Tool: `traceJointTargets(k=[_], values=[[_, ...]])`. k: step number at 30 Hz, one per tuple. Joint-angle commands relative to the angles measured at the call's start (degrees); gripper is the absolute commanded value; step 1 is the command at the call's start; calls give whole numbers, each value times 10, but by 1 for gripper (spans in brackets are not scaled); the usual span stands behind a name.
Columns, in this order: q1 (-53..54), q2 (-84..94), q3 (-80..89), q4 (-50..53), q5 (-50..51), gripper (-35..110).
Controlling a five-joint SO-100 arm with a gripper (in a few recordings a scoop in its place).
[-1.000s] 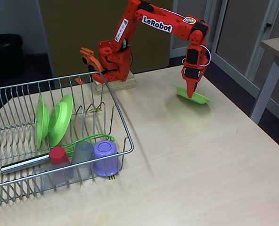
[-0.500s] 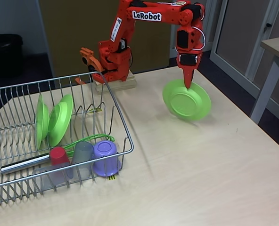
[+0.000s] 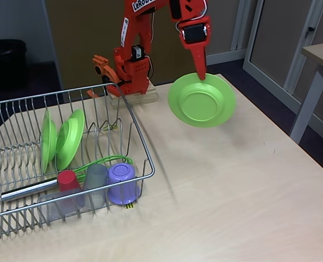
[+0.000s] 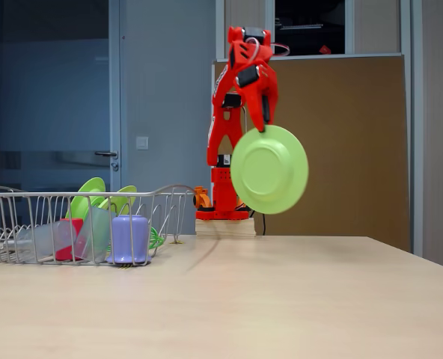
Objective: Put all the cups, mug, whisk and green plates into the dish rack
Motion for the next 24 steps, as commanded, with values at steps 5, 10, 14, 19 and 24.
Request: traceJointTargets(k=[5,10,14,19,24], values=[[77,77,-59,6,-101,0],[131,103,-104,3,-162,0],[197,125,-111,-15,-216,0],[292,143,-68,-58,-265,0],[366,204,80,-136,-250,0]])
